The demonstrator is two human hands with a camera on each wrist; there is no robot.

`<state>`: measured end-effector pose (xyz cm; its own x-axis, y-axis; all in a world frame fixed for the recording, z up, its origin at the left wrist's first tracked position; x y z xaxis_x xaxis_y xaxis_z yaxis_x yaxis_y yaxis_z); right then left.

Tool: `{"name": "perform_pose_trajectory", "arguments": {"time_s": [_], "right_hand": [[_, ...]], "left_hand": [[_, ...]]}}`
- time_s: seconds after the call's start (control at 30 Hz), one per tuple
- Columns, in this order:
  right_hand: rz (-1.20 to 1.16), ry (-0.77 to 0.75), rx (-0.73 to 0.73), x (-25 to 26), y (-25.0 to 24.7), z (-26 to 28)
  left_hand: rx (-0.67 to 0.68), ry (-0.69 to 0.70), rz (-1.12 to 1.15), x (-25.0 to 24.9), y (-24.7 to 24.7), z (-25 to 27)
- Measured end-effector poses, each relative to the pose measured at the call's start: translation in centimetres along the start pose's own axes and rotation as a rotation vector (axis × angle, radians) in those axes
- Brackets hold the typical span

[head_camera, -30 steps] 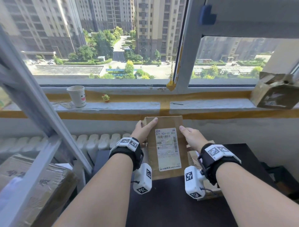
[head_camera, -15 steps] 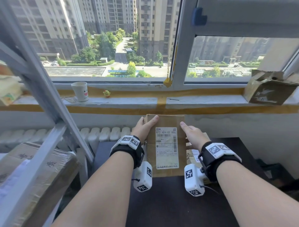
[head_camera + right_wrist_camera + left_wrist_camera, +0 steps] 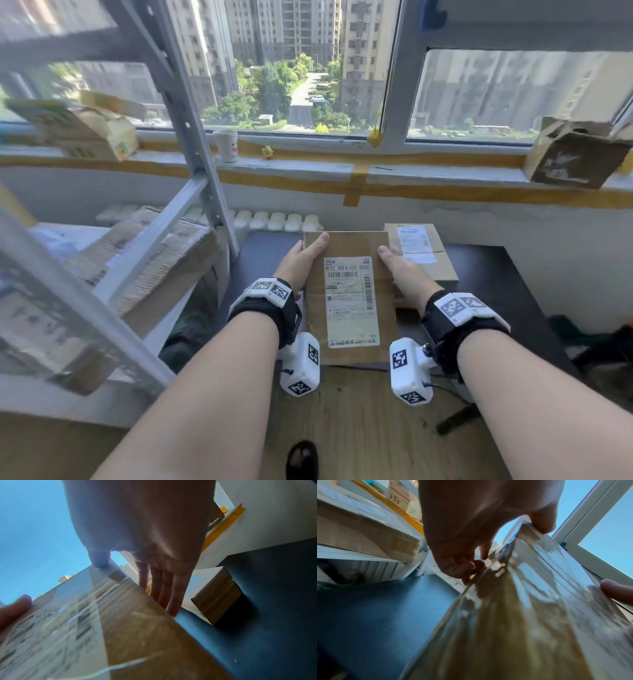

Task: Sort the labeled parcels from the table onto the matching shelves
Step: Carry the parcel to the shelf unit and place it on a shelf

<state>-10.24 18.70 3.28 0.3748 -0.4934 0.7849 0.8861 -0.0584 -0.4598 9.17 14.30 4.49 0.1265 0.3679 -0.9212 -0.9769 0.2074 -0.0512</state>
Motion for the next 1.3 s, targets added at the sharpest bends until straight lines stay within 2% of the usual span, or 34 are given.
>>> {"name": "perform_pose_trajectory", "arguments": {"time_s": [0.23,0.57,0.67,0.87,0.97,1.13,1.3], "right_hand": [[0.028,0.000,0.206,0.5,6.0,7.3],[0.051,-0.081,0.348,3.7,16.3,16.4],[0.056,-0.078,0.374,4.9,20.6,18.9],[0.070,-0.060,0.442,7.4,30.6,23.8],[0.065,-0.097,0.441,10.4,35.5,26.1],[0.061,-0.250,0.440,16.7,42.7,29.7],[0.060,-0.321,0.415,22.9,46.9,32.7]], "left_hand": [[-0.054,-0.074,0.012,3.3,-5.0,7.0],[-0.127,-0.059,0.079,5.2,-15.5,17.8],[-0.175,-0.025,0.069,6.0,-20.3,20.6],[-0.146,-0.073,0.127,9.2,-30.5,25.2],[-0.189,-0.036,0.123,9.4,-36.4,27.8],[-0.275,-0.019,0.160,9.8,-47.4,31.2],[-0.319,-0.036,0.157,10.3,-55.4,34.5]]}}
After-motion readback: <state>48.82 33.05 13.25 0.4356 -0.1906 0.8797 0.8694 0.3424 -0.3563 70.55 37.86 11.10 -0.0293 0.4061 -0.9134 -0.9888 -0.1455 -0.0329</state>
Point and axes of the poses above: each hand's wrist, its own z-axis away from the middle knuckle, its own y-axis out of the palm, x = y × z, the point moved 8 cm from there along -z, towards the middle knuckle, and after that the axes turned 12 degrees about z, right-handed, at the moved point
